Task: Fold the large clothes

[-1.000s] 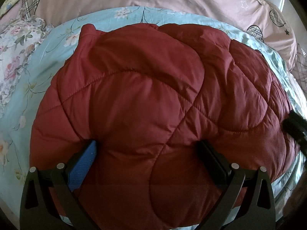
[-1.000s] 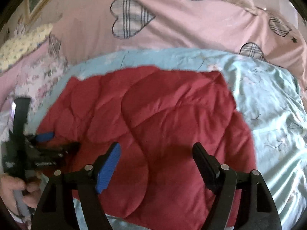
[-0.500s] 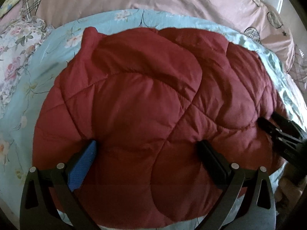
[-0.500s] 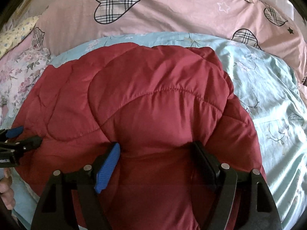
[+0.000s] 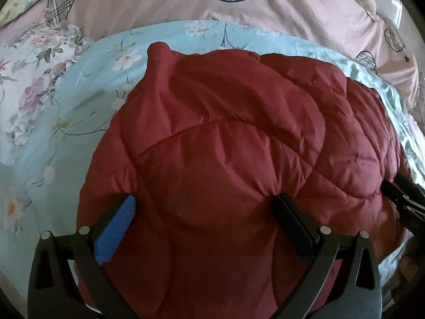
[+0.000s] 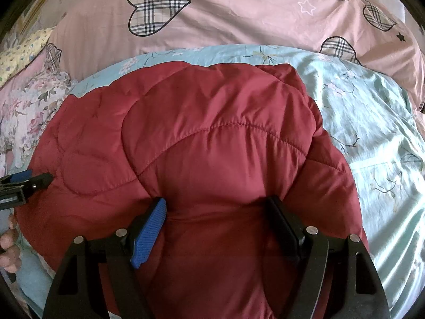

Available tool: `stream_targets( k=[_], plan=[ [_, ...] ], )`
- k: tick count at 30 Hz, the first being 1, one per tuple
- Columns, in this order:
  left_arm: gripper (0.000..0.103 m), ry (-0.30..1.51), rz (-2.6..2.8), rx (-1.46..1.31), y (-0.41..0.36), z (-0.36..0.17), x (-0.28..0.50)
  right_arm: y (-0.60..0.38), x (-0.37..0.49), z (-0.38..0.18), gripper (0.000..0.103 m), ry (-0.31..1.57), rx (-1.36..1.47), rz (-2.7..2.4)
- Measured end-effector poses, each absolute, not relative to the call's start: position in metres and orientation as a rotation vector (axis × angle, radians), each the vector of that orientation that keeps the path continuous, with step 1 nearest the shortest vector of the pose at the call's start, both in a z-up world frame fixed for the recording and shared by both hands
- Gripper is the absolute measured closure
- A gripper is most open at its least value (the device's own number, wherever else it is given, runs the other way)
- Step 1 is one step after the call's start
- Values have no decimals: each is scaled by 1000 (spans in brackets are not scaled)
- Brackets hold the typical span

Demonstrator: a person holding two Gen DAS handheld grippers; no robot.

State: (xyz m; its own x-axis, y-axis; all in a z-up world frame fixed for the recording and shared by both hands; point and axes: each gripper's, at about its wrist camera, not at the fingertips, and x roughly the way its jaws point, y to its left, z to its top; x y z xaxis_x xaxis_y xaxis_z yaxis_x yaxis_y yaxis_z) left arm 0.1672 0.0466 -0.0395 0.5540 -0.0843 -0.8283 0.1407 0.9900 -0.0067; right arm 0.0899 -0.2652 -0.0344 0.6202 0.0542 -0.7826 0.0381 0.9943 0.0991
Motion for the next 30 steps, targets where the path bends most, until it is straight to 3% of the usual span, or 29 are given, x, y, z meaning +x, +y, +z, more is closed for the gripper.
stream_targets(
  k=[19,30],
  plan=[
    [0,977,-116,73,45,-39,167,-269,80,-21,25,899,141,3],
    [0,966,-105,29,55,-17,117,-275,49,-8,23,872,176,18]
  ],
)
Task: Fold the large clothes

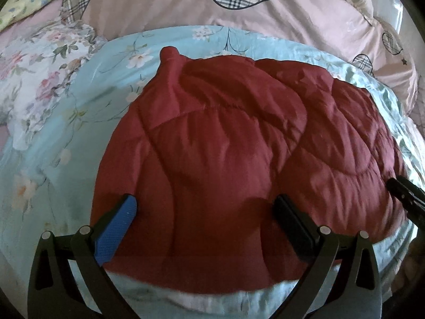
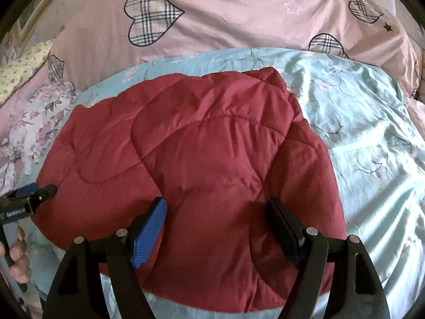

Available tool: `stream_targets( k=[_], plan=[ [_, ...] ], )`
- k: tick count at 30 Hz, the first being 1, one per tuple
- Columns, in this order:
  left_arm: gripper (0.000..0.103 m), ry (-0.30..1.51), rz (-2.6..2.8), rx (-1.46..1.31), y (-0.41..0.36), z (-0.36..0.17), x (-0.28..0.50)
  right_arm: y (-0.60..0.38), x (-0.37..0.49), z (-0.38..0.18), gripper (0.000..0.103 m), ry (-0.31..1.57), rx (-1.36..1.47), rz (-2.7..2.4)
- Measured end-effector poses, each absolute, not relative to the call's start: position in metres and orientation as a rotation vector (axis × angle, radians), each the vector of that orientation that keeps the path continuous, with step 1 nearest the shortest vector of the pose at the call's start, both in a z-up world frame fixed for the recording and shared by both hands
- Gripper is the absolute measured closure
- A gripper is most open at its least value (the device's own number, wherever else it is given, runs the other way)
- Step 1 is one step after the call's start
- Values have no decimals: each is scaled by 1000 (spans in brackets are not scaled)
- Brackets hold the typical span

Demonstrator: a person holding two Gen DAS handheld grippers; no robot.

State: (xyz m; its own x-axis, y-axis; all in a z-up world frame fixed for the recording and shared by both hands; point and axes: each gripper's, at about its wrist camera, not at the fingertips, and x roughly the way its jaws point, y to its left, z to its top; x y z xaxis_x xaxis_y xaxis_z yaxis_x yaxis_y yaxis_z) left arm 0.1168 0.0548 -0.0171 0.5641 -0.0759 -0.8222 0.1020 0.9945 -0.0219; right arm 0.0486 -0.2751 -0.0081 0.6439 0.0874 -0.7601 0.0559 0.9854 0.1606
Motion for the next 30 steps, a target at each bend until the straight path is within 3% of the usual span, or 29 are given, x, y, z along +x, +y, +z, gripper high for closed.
stream_targets(
  k=[20,30],
  plan=[
    [0,981,-114,91,40,-38,109,-281,38,-29,23,872,206,4],
    [0,974,-110,99,38,-40,108,-257,34,11,23,793,157,56]
  ],
)
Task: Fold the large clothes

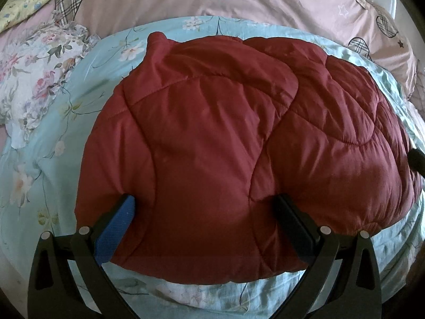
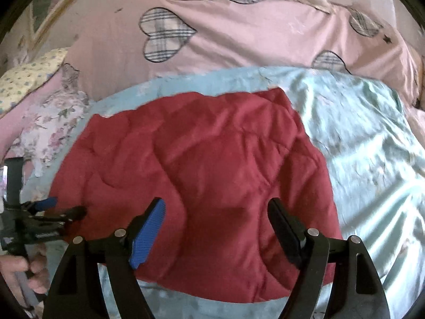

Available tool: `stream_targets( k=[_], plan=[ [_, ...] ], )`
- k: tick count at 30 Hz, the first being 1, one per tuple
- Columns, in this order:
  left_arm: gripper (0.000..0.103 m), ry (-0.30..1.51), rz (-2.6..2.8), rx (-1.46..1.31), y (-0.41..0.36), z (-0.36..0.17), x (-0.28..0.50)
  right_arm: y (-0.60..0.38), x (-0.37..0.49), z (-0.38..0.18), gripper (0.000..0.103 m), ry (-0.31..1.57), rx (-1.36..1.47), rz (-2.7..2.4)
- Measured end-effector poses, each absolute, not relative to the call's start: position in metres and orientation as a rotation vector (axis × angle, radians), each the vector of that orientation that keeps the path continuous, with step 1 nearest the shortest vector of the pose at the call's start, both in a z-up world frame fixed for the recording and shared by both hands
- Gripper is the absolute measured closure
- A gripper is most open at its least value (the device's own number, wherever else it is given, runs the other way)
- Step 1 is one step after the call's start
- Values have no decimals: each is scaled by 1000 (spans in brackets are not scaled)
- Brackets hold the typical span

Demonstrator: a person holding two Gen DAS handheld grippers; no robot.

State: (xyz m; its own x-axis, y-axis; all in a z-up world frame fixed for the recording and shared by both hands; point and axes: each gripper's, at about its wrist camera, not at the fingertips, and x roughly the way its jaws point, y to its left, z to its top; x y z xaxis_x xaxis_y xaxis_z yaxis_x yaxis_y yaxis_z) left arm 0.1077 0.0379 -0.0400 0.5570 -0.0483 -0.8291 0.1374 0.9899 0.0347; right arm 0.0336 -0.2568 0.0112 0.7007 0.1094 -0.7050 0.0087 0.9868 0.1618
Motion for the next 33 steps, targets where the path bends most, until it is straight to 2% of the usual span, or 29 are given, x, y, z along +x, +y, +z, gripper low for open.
stream_targets(
  k=[4,10,16,25,33],
  plan=[
    [0,973,-112,87,39,-37,106,-260,51,-20,23,896,152,17],
    [0,905,-77,28,62,-12,107,-277,50,-28,23,887,196,15],
    [0,980,-98,11,66,-42,137,-279,50,-33,23,878,210,10],
    [0,963,-86,36,61,-45,141,-278,49,-34,23,865,209,5],
    [0,929,-71,10,68,-25,115,-279,20,-9,23,821,229,18]
  ],
)
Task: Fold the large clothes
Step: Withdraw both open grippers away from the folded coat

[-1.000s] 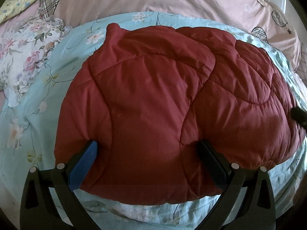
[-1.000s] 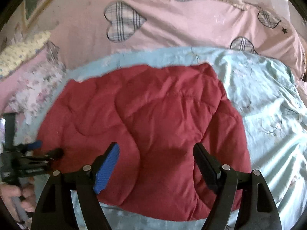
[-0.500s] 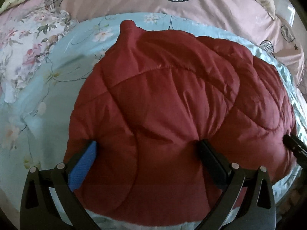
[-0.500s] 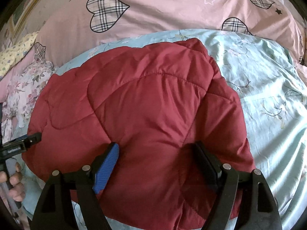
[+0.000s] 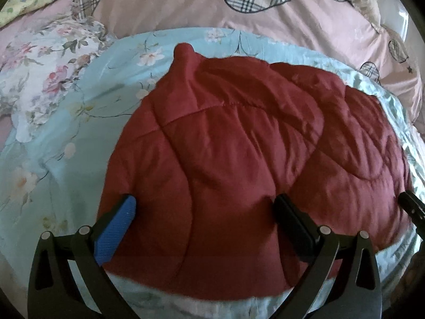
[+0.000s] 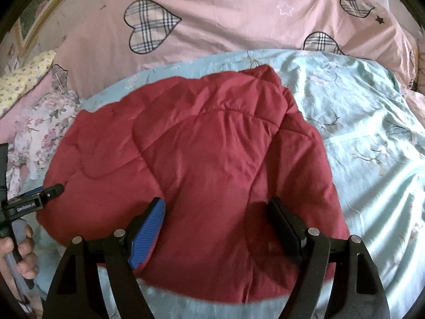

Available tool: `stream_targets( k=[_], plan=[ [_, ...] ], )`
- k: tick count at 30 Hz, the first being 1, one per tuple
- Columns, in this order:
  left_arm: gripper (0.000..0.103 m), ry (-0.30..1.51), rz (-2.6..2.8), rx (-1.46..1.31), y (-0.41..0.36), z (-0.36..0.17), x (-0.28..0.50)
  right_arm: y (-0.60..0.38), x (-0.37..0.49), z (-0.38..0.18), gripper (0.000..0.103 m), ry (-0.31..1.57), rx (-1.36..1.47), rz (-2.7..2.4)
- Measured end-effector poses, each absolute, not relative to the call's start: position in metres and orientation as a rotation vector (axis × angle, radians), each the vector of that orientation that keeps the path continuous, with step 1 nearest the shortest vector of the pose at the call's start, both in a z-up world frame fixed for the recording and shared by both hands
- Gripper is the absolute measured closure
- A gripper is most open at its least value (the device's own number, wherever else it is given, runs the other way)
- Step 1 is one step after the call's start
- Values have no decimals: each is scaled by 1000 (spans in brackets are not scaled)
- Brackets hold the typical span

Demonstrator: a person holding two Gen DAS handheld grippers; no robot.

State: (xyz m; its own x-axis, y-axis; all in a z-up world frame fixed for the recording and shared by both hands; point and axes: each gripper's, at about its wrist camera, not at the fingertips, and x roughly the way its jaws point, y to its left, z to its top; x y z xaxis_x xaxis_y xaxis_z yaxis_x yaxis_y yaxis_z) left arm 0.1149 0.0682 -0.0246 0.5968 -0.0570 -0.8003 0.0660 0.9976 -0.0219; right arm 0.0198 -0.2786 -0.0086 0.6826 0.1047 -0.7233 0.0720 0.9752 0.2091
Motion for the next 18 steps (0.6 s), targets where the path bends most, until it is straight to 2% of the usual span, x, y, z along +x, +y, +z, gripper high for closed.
stream_targets(
  k=[6,18],
  plan=[
    [0,905,-100,17,71,-14,75,-275,-13,2,21,812,250,55],
    [0,985,-117,130,58,-43,14,-243,-63,-24,20,934,159,118]
  ],
)
